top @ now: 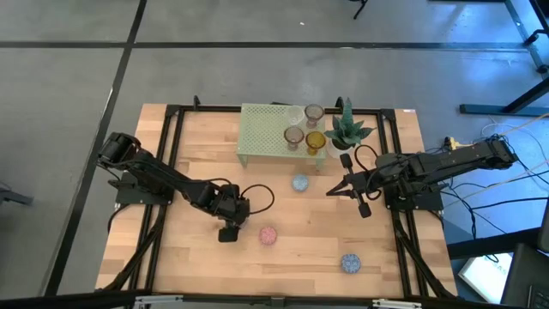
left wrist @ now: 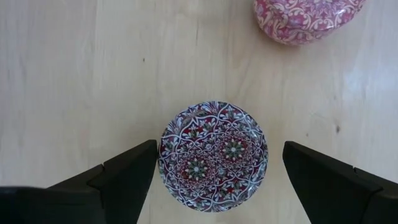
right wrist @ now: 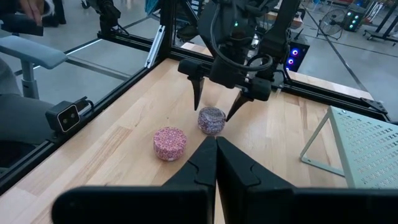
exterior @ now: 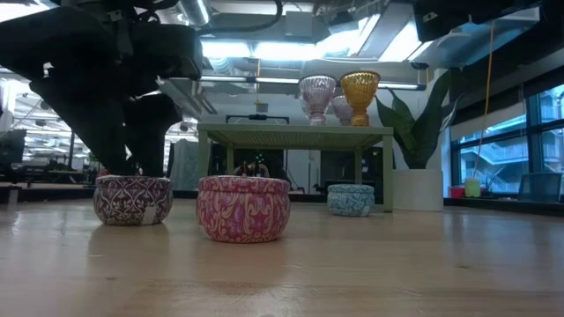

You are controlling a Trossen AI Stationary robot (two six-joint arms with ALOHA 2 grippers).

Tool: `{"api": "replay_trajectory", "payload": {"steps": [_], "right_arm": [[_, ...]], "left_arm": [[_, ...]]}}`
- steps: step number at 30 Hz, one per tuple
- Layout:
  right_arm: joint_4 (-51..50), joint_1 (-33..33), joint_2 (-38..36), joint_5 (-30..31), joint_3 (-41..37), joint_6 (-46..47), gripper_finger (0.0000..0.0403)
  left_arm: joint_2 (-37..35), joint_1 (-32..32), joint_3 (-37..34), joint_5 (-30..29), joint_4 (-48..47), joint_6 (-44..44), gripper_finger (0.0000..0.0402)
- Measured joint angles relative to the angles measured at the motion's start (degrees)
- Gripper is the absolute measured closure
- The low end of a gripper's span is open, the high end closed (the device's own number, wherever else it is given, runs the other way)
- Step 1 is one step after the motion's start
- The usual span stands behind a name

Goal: Pick & Place candle stick holders
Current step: Put the purple scented candle on the shelf

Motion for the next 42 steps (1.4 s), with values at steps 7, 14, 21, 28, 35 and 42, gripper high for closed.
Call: {"api": "replay_trajectory", "payload": {"steps": [7, 14, 21, 28, 35, 42], "right_arm": [[0.0, 0.0, 0.0, 0.0, 0.0, 0.0, 0.0395], [0.0, 0.0, 0.0, 0.0, 0.0, 0.0, 0.0395], [0.0, 0.0, 0.0, 0.0, 0.0, 0.0, 0.0395], [0.0, 0.0, 0.0, 0.0, 0.0, 0.0, 0.0395], [0.0, 0.0, 0.0, 0.0, 0.0, 0.0, 0.0395], [0.0, 0.0, 0.0, 0.0, 0.0, 0.0, 0.0395]], "left_arm": [[0.0, 0.0, -1.7, -1.5, 1.6, -2.0, 0.0056], [0.1, 0.0, -3.3, -0.9, 4.5, -2.0, 0.0056], [0.1, 0.0, -3.3, -0.9, 4.5, -1.2, 0.0066], [0.1, 0.5, -3.3, -0.8, 4.6, -3.0, 0.0105], [0.1, 0.9, -3.3, -0.9, 5.6, -4.1, 0.011], [0.1, 0.9, 0.4, -3.6, 6.7, -1.4, 0.0109]]}}
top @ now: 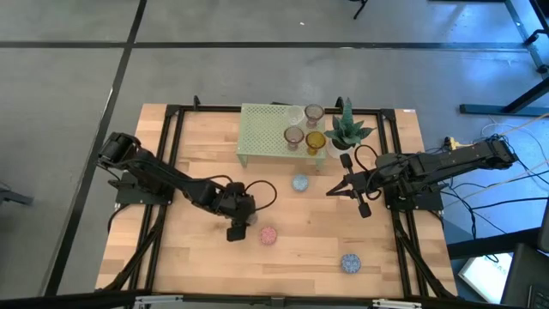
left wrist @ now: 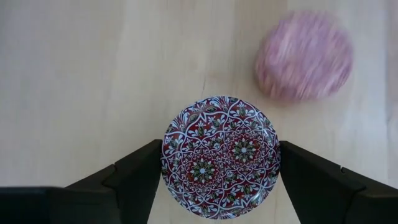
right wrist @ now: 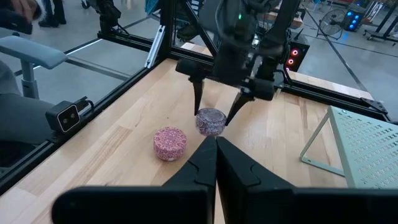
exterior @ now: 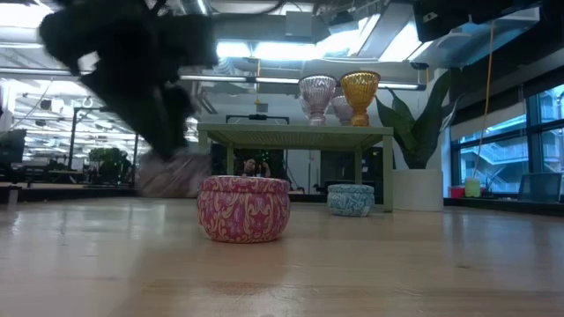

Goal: Pick & Place candle stick holders
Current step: Put the purple scented candle on the shelf

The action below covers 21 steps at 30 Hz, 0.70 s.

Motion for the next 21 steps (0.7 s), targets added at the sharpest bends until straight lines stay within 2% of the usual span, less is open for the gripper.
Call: {"api": "replay_trajectory", "payload": {"steps": [3, 7, 13, 21], "right_arm": [[0.0, 0.0, 0.0, 0.0, 0.0, 0.0, 0.0395], [0.0, 0.0, 0.0, 0.0, 0.0, 0.0, 0.0395], [0.0, 0.0, 0.0, 0.0, 0.0, 0.0, 0.0395], [0.0, 0.0, 0.0, 0.0, 0.0, 0.0, 0.0395]], "left_arm": [[0.0, 0.7, 4.4, -1.7, -3.1, 3.5, 0.0109], [0.0, 3.3, 11.7, -4.7, -13.0, 8.1, 0.0109], [0.0, 10.9, 21.9, -6.3, -26.8, 11.1, 0.0101], [0.0, 22.6, 31.3, -6.3, -30.5, 21.5, 0.0098]]}}
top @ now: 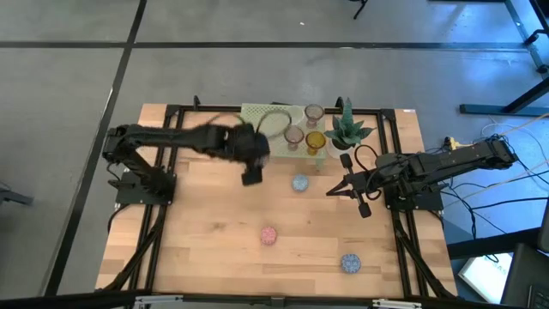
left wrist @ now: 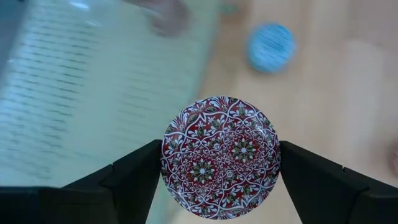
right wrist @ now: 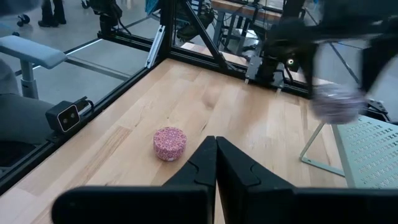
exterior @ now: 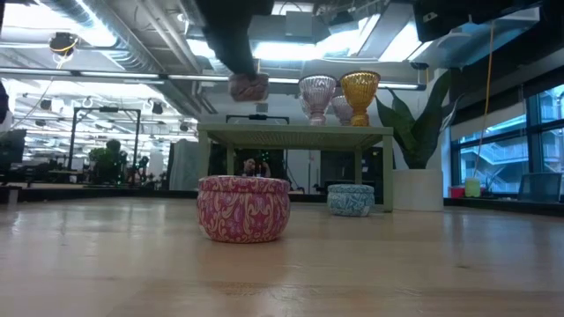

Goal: Pick & Place candle stick holders
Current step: Put the purple scented candle on the shelf

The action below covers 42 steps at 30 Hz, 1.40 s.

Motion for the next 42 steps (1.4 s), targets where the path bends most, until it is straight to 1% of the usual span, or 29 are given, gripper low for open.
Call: {"api": "replay_trajectory", "payload": {"steps": [3, 8, 14, 18, 20, 23, 30, 35, 42], "right_arm": [[-0.5, 0.0, 0.0, 0.0, 0.0, 0.0, 0.0395], [-0.9, 0.0, 0.0, 0.0, 0.0, 0.0, 0.0395], [-0.8, 0.0, 0.0, 0.0, 0.0, -0.2, 0.0395], [-0.7, 0.0, 0.0, 0.0, 0.0, -0.2, 0.0395], [-0.7, 0.0, 0.0, 0.0, 0.0, -0.2, 0.0395], [-0.8, 0.0, 0.0, 0.0, 0.0, -0.2, 0.0395], [-0.8, 0.0, 0.0, 0.0, 0.0, -1.6, 0.0395], [-0.8, 0.0, 0.0, 0.0, 0.0, -1.7, 0.0395], [-0.8, 0.0, 0.0, 0.0, 0.0, -1.7, 0.0395]], "left_arm": [[0.0, 4.8, 1.9, 0.0, -0.1, 3.4, 0.0097], [0.0, 14.0, 2.3, 0.9, -0.3, 8.6, 0.0097], [1.4, 24.6, 2.3, 6.1, 2.2, 11.5, 0.0097], [3.6, 29.5, 2.3, 12.5, 5.3, 12.0, 0.0097], [4.7, 30.7, 2.3, 14.0, 6.2, 12.2, 0.0097], [6.3, 31.4, 2.3, 13.6, 5.8, 14.3, 0.0097], [7.7, 30.5, 2.3, 14.4, 10.9, 18.0, 0.0099], [7.7, 30.1, 2.3, 16.9, 12.7, 17.9, 0.0099], [7.7, 29.1, 2.3, 17.8, 17.0, 16.4, 0.0099]]}}
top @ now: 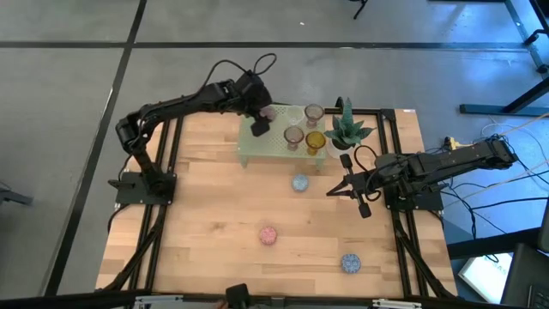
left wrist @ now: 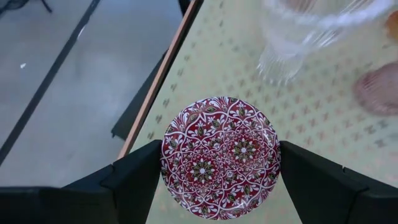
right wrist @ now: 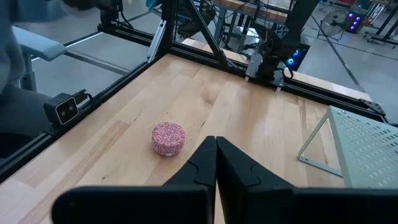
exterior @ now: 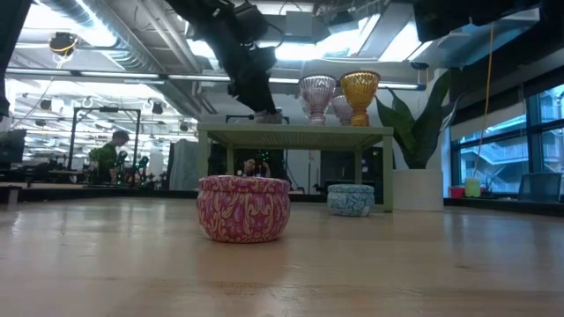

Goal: Pick & Place candle stick holders
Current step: Put the purple scented candle on the shelf

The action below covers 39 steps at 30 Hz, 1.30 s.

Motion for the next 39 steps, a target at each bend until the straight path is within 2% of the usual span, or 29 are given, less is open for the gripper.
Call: {"api": "replay_trajectory", "payload": {"steps": [9, 19, 23, 30, 39], "right_arm": [[0.0, 0.0, 0.0, 0.0, 0.0, 0.0, 0.0395], [0.0, 0.0, 0.0, 0.0, 0.0, 0.0, 0.0395], [-0.1, 0.0, 0.0, 0.0, 0.0, 0.0, 0.0395], [-0.2, 0.0, 0.0, 0.0, 0.0, -0.2, 0.0395], [-0.2, 0.0, 0.0, 0.0, 0.0, -0.2, 0.0395]], "left_arm": [[0.4, -2.0, 0.0, -0.6, 1.3, -0.5, 0.0099], [4.0, -2.6, 0.1, -1.0, 3.8, -2.4, 0.01], [4.3, -3.2, 0.1, -0.9, 5.0, 0.3, 0.0099], [4.4, -3.9, 0.0, -1.4, 4.7, 1.2, 0.0074], [4.3, -4.0, 0.0, -6.6, 4.9, 3.6, 0.0064]]}}
